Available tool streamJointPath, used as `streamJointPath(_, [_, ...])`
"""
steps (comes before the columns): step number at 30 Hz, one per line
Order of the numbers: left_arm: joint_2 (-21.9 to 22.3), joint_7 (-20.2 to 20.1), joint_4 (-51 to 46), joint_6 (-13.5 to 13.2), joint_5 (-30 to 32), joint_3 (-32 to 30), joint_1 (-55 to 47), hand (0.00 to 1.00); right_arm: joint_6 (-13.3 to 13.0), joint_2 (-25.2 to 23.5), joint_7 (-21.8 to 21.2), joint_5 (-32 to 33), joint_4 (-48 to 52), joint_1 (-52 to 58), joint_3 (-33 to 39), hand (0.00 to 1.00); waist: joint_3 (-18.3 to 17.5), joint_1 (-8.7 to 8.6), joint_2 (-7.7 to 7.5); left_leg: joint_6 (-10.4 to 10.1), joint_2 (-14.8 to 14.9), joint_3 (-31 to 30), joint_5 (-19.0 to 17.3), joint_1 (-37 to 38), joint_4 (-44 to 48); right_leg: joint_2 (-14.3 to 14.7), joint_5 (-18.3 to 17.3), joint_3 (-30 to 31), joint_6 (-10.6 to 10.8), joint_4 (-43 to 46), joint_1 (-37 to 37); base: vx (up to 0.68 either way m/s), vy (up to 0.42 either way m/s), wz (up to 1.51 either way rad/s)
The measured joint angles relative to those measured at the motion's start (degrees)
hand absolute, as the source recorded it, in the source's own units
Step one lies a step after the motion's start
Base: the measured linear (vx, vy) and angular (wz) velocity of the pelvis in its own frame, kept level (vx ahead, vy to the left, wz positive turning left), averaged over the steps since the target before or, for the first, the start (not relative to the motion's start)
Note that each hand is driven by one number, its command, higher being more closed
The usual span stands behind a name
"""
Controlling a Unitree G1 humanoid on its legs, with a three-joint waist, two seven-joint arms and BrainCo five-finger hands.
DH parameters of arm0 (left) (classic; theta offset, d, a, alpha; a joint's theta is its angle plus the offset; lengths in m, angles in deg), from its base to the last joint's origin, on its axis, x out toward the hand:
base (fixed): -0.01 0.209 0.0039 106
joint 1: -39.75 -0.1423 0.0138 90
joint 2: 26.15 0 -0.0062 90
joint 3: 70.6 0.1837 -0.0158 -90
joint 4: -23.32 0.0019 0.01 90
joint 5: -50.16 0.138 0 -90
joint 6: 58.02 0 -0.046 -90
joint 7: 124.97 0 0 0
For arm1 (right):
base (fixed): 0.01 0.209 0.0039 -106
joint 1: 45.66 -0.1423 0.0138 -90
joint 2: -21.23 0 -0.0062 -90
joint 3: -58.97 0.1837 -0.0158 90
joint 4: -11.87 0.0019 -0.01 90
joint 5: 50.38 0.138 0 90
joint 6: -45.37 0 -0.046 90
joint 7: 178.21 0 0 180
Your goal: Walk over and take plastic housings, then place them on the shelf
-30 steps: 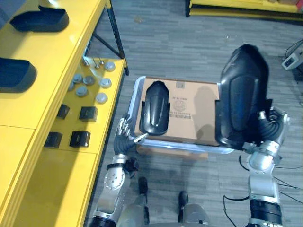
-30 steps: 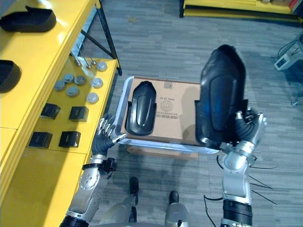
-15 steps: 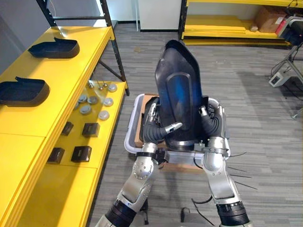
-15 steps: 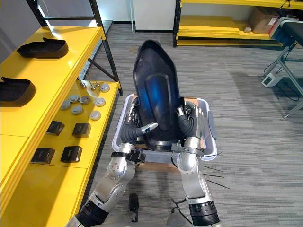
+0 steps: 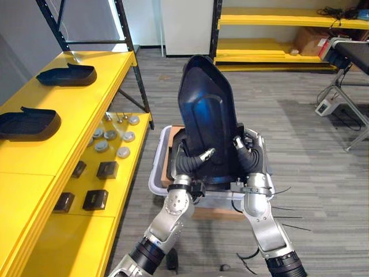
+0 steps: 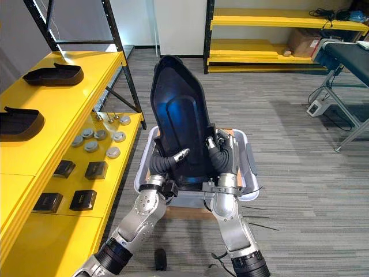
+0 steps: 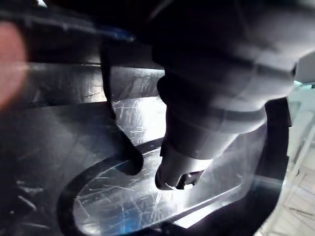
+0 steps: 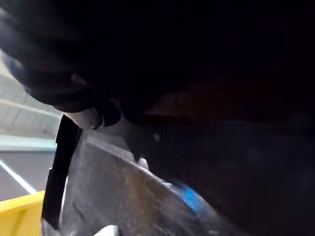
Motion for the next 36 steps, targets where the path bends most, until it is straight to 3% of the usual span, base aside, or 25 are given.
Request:
streamJointPath(5, [-1.90,-1.07,-0.10,1.54,1.47,-0.51,-0.01,1.00,-2.00,4.45,-6.13,8.31,1.30,0.00,-0.07,0.00,-0.45,0.13,-0.19,0.00,-0.02,0.00,0.02,0.01,0.00,-0.01,0.04,-0.02,-0.01,0.02,0.21,0.00,-0.005,0.03])
streamJointPath(10, [-1.61,-4.07,-2.19,1.56,4.48,-2.58,-0.28,1.00,-4.56,9.13,-11.42,15.09,8.49,0.04,4.91,0.00,-0.45,0.11,-0.20,-0.01,0.01,0.04,0.01,0.63,0.00,0.04,0.03,-0.05,0.00,-0.03,0.86,0.00,-0.002,0.01])
streamJointPath(12, [-1.06,-5.35,-2.70,1.92,6.89,-4.18,-2.24,1.00,-8.97,9.32,-12.69,19.58,14.87,-0.02,12.32,0.00,-0.46,-0.05,-0.19,-0.23,0.07,0.06,-0.16,0.63,-0.01,0.10,0.01,-0.05,-0.01,-0.07,0.87,0.00,0.000,0.00])
streamJointPath(15, [-0.52,-5.33,-2.70,2.28,7.55,-6.73,-5.41,1.00,-12.47,8.38,-12.47,23.77,17.10,-0.20,22.31,0.00,-0.46,-0.24,-0.20,-0.26,0.05,0.08,-0.22,0.60,-0.02,0.09,-0.03,-0.20,-0.06,-0.19,0.83,0.00,0.000,0.00])
streamJointPath(16, [-0.46,-5.30,-2.71,2.72,7.55,-9.48,-7.40,1.00,-13.17,6.22,-11.78,27.23,16.40,-0.11,30.61,0.00,-0.46,-0.39,-0.20,-0.26,0.04,0.07,-0.23,0.46,-0.02,0.09,-0.12,-0.33,-0.20,-0.29,0.77,0.01,-0.025,0.07])
streamJointPath(17, [0.56,-5.19,-3.38,3.07,7.54,-14.66,-10.24,1.00,-14.74,3.38,-7.56,32.60,9.31,1.45,41.72,0.00,-0.50,-0.70,-0.26,-0.17,-0.02,0.01,-0.31,-0.01,-0.02,0.05,-0.20,-0.47,-0.33,-0.37,0.54,0.01,-0.020,0.08])
streamJointPath(20, [0.94,-5.18,-6.36,3.05,7.54,-17.50,-12.39,1.00,-14.14,1.71,-4.57,34.44,2.05,4.86,46.96,0.00,-0.59,-0.73,-0.15,-0.18,-0.02,-0.02,-0.30,-0.86,-0.02,0.06,-0.16,-0.61,-0.37,-0.40,-0.26,0.00,-0.005,0.03])
streamJointPath(23, [0.87,-5.29,-8.99,2.97,7.55,-20.21,-14.88,1.00,-14.63,2.34,-4.91,34.70,-16.38,10.33,47.63,0.00,-1.02,-1.48,-0.89,-0.32,0.00,-0.07,-0.75,-0.90,0.01,0.07,-0.13,-0.61,-0.16,-0.40,-0.24,0.03,-0.013,0.01])
streamJointPath(24, [0.88,-5.51,-9.67,2.45,7.46,-21.37,-15.69,1.00,-11.71,2.56,-6.92,35.85,-28.63,11.32,48.05,0.00,-1.14,-1.39,-1.28,-0.32,0.01,-0.13,-0.75,-0.91,0.01,0.11,-0.06,-0.65,-0.06,-0.37,-0.14,0.09,-0.038,-0.01])
streamJointPath(25, [0.76,-7.30,-9.73,1.19,7.43,-24.12,-17.65,1.00,-4.73,-0.89,-11.56,37.02,-50.10,15.88,48.91,0.00,-0.85,-1.49,0.13,-0.25,-0.12,-0.04,-0.71,-0.91,0.01,-0.02,-0.22,-0.75,-0.03,-0.20,0.12,0.09,-0.045,-0.04])
streamJointPath(28, [0.75,-9.34,-9.79,0.89,7.41,-24.54,-18.81,1.00,-2.36,-3.88,-15.11,36.30,-54.75,18.92,48.56,0.00,-0.75,-1.65,0.44,-0.14,-0.02,-0.15,-0.96,0.48,0.00,-0.03,-1.31,-1.41,-0.49,0.21,1.02,0.00,-0.020,0.03])
streamJointPath(32, [1.27,-11.61,-11.56,0.71,7.40,-24.17,-22.42,1.00,-2.56,-5.36,-17.34,35.47,-63.24,18.12,47.42,0.00,0.04,-1.47,-0.55,-0.25,-0.13,-2.20,-1.66,1.89,-0.01,0.00,-3.08,-3.56,-0.20,1.09,3.03,-0.02,-0.026,0.28])
streamJointPath(36, [1.62,-12.38,-11.86,0.79,7.37,-23.94,-25.61,1.00,-0.98,-7.60,-18.85,32.80,-65.52,17.87,38.62,0.00,1.30,1.02,-1.37,-0.22,-0.63,-3.06,-1.70,0.57,0.02,-0.24,-5.31,-7.17,-0.15,4.20,3.55,-0.02,-0.032,0.52])
